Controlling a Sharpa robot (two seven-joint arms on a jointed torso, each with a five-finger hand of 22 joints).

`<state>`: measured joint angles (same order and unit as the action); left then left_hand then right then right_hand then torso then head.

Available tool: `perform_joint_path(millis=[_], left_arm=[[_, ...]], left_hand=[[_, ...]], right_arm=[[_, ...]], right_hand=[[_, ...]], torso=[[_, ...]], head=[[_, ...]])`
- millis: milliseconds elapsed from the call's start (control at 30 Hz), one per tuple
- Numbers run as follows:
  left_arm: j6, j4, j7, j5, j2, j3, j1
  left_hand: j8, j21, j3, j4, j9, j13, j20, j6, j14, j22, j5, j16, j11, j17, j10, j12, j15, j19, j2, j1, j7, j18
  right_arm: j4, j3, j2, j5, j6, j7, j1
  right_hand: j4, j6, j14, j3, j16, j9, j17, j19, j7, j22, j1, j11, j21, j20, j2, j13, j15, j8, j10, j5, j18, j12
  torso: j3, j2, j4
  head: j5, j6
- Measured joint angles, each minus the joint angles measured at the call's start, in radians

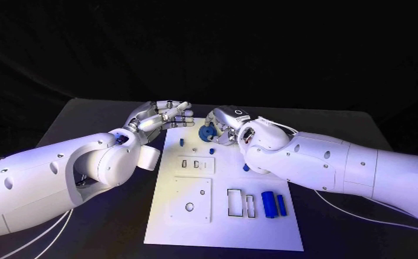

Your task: Assemble the parts on the task board

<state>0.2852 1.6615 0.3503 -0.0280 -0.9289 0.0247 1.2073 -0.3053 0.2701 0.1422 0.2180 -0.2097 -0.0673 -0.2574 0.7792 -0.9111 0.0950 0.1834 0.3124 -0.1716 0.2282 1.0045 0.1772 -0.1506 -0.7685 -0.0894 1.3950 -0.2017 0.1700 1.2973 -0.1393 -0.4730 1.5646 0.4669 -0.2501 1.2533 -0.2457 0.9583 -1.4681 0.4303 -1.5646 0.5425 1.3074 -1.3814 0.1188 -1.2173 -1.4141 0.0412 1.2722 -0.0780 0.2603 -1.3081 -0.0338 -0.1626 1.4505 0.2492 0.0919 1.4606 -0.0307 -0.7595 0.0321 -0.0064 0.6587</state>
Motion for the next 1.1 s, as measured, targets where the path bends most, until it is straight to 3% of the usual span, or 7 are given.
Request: perform_joint_path(millis=[100,200,633,933,1100], left_arm=[[0.0,0.0,0.0,0.0,0.0,0.0,0.0],[-0.001,0.0,0.0,0.0,0.0,0.0,0.0],[-0.002,0.001,-0.001,0.0,-0.005,0.0,0.0],[-0.003,0.001,-0.001,0.0,-0.006,0.0,0.0],[-0.003,0.0,-0.002,0.0,-0.007,0.0,0.0]], left_hand=[[0.0,0.0,0.0,0.0,0.0,0.0,0.0,0.0,0.0,0.0,0.0,0.0,0.0,0.0,0.0,0.0,0.0,0.0,0.0,0.0,0.0,0.0],[0.0,0.0,0.0,0.0,0.0,0.0,0.0,0.0,0.0,0.0,0.0,-0.004,0.0,0.001,0.0,0.0,0.0,0.0,0.004,0.004,0.0,0.0],[0.0,0.0,0.0,0.0,0.0,0.0,0.0,0.0,0.0,0.0,0.0,-0.004,0.0,0.001,0.0,0.0,0.0,0.0,0.004,0.004,0.0,0.0],[0.0,0.0,-0.003,0.003,-0.001,0.0,0.0,0.0,0.0,-0.001,0.0,-0.004,0.0,0.001,0.0,0.0,0.0,0.0,0.004,0.004,0.0,0.0],[0.0,0.0,-0.003,0.003,-0.001,0.0,0.0,0.0,0.0,-0.001,0.0,-0.004,0.0,0.001,0.0,-0.004,0.0,0.0,0.004,0.004,0.0,0.0]], right_arm=[[-0.007,0.0,0.003,0.002,-0.003,-0.002,-0.001],[-0.011,-0.001,0.004,0.002,-0.005,-0.003,-0.002],[-0.004,-0.001,0.003,0.003,-0.003,-0.003,-0.003],[0.014,-0.001,-0.019,-0.015,-0.007,0.002,-0.004],[0.014,-0.001,-0.02,-0.058,-0.028,0.013,-0.004]], right_hand=[[0.003,-0.051,0.002,0.013,0.0,-0.011,0.0,0.007,0.019,0.001,0.016,0.014,-0.005,-0.007,0.007,0.0,0.015,0.029,-0.014,-0.012,0.0,-0.01],[0.009,-0.085,0.002,0.015,0.0,-0.028,0.0,0.011,0.03,0.002,0.027,0.022,-0.006,-0.011,0.013,0.0,0.016,0.051,-0.022,-0.021,0.0,-0.017],[0.014,-0.099,0.001,0.01,0.0,-0.038,0.0,0.012,0.033,0.002,0.046,0.029,-0.01,-0.012,0.016,0.0,0.023,0.057,-0.029,-0.021,0.0,-0.023],[0.014,-0.084,0.001,0.01,0.0,-0.041,0.0,0.012,0.029,-0.005,0.073,0.026,-0.01,-0.019,-0.001,0.0,0.023,0.052,-0.026,-0.009,0.0,-0.018],[-0.015,-0.084,0.001,-0.002,0.0,-0.053,0.0,0.012,0.029,-0.01,0.129,0.028,-0.01,-0.019,-0.014,0.0,0.023,0.051,-0.021,-0.003,0.0,-0.015]], torso=[[0.0,0.0,0.0],[0.0,0.0,-0.0005],[0.0002,0.0,-0.0003],[0.0002,0.001,-0.0017],[0.0008,0.001,-0.0025]], head=[[0.0,0.0],[0.0,0.0],[-0.001,-0.001],[0.001,-0.001],[0.001,-0.003]])
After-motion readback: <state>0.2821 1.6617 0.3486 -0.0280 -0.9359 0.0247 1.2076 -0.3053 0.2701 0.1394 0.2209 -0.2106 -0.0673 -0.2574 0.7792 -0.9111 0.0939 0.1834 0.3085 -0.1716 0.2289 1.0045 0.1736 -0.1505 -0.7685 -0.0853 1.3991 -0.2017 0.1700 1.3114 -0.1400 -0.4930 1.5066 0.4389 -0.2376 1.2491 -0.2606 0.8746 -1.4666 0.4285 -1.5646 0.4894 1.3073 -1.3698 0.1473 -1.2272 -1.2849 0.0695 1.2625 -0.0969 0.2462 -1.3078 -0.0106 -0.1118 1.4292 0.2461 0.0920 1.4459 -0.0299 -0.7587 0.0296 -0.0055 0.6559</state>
